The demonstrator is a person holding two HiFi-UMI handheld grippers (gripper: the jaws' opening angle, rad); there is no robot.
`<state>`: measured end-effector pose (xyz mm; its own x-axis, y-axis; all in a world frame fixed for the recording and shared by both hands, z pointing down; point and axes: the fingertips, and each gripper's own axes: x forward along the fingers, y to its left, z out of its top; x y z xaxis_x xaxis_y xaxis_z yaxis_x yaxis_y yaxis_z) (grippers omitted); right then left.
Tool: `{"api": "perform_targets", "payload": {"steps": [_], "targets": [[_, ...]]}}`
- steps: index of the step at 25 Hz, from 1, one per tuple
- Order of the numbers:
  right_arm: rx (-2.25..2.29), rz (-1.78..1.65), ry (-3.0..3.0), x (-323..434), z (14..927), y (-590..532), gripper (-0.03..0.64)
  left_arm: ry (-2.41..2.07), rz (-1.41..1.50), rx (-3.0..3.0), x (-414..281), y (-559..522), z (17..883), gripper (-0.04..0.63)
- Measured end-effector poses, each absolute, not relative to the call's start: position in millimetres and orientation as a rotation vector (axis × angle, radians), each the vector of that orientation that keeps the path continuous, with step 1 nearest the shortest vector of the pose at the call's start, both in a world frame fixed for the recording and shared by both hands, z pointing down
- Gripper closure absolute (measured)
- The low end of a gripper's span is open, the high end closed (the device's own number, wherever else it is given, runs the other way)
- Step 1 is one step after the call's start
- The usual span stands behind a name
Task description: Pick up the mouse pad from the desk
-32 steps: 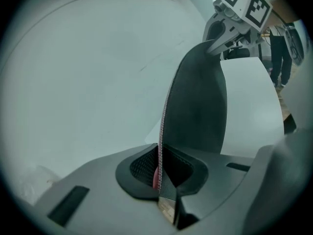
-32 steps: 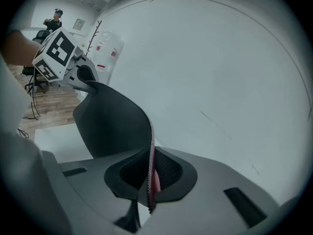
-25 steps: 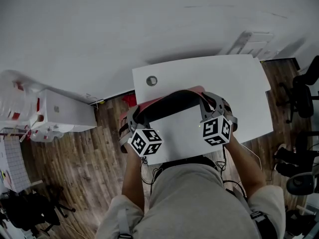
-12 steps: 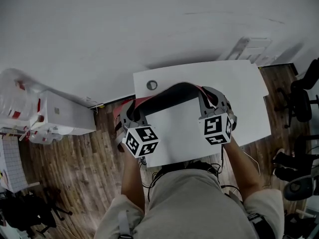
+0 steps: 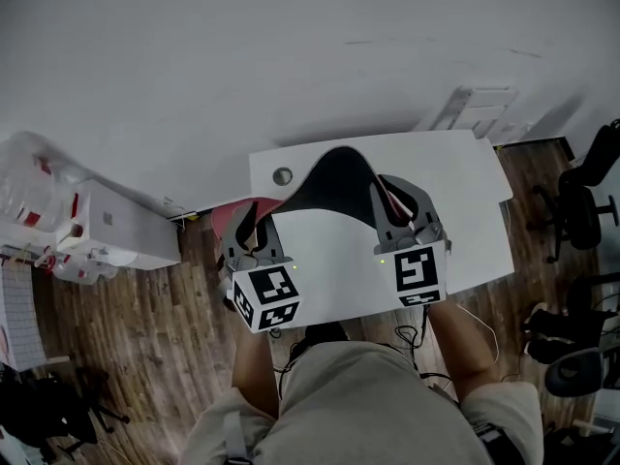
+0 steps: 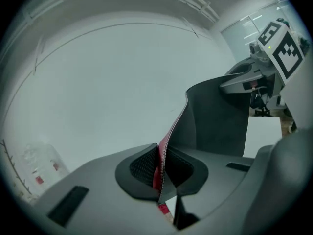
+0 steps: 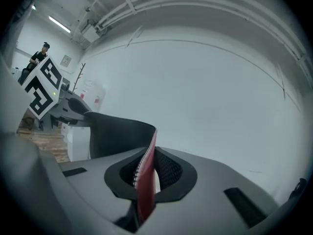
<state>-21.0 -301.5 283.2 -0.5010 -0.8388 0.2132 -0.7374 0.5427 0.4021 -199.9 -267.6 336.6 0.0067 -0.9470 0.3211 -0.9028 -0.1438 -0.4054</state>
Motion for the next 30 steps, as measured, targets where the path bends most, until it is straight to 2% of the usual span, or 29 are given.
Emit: {"api": "perform_targets", "payload": {"steps": [19,30], "targets": [[1.552,-0.446,-2.452,131,219,-156,0.567,1.91,-0.268,-2.309,-27,-165,247,0.565],[1.606,-0.382,-2.413,209,231,-90,0.567,1.811,-0.246,-2.401,57,-99,263,0.565]]}}
